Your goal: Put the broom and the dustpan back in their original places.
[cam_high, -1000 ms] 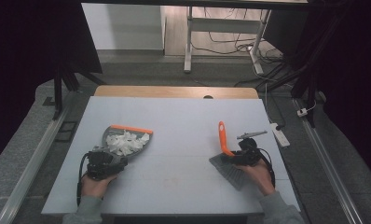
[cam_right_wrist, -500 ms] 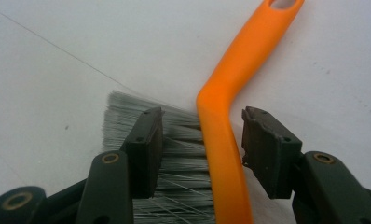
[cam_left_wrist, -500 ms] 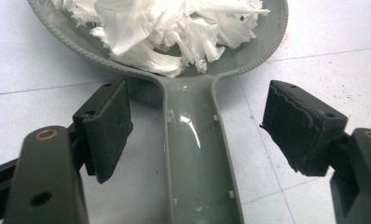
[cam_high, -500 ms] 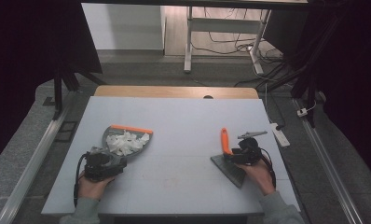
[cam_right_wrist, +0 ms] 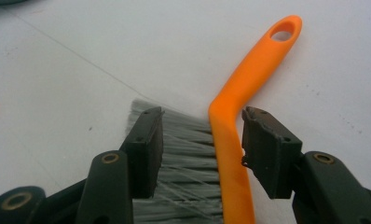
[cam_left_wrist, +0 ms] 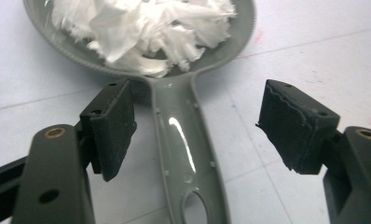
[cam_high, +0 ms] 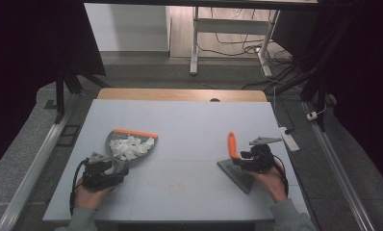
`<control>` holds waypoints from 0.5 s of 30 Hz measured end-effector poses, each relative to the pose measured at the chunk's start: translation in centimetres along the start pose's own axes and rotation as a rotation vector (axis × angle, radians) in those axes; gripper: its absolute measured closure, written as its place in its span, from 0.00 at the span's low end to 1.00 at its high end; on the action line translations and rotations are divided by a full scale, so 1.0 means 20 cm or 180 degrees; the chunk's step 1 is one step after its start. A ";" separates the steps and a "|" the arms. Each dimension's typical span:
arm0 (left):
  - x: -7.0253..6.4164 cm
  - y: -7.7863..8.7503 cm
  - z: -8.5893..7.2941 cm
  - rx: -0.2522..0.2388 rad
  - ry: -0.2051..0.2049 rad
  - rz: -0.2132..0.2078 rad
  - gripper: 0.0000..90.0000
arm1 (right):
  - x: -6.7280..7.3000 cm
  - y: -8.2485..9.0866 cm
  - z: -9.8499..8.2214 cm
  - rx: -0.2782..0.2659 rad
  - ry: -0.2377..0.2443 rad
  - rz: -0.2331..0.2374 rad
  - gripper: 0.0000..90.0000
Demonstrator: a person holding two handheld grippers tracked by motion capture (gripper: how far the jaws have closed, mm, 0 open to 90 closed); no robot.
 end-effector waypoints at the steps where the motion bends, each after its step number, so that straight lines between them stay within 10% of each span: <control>1: 0.00 0.01 0.00 0.0005 -0.0032 -0.0015 0.31 | 0.01 0.01 0.00 -0.0012 0.0022 -0.0009 0.54; 15: -0.07 0.02 -0.01 0.0067 -0.0599 -0.0490 0.32 | 0.13 0.04 -0.11 -0.0113 0.0365 0.0135 0.54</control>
Point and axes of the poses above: each handheld gripper's, and its own axes: y roughly backward along the jaws, z roughly out of its top, x roughly to its left, the point moved 1 cm from there along -y, roughly forward along the jaws, and after that the axes turned 6 degrees about x, right-handed, at the moved point
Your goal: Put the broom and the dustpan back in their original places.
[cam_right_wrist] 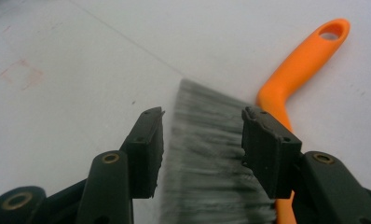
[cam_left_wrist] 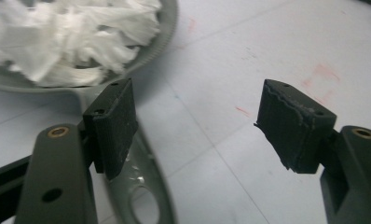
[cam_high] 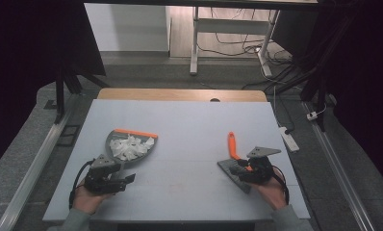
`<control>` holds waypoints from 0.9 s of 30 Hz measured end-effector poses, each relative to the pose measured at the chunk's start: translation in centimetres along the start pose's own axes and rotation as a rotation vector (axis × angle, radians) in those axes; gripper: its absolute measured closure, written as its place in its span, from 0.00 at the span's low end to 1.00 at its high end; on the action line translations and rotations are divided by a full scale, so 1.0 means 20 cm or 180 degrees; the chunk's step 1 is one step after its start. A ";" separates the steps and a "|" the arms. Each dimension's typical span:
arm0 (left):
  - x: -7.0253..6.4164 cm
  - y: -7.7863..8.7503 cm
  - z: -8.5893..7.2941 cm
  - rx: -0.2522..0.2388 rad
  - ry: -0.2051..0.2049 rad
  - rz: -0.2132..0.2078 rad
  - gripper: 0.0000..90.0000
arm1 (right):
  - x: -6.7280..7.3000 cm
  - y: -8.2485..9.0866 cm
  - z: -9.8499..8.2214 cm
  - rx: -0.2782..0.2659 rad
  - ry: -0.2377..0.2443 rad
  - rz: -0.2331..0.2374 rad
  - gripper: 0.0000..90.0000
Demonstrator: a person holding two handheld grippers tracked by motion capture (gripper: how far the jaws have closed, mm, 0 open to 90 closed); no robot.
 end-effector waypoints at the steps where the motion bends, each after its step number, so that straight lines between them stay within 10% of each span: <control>1: -0.01 0.00 0.00 0.0002 -0.0027 -0.0023 0.32 | 0.01 0.01 -0.01 -0.0006 0.0005 0.0008 0.54; 27: -0.01 0.00 -0.05 0.0025 -0.0095 -0.0116 0.33 | 0.05 0.08 -0.13 -0.0131 0.0263 0.0016 0.55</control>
Point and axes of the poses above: each handheld gripper's, and its own axes: y roughly backward along the jaws, z roughly out of its top, x roughly to its left, the point moved 1 cm from there along -y, roughly forward along the jaws, and after that the axes turned 6 degrees about x, right-handed, at the moved point
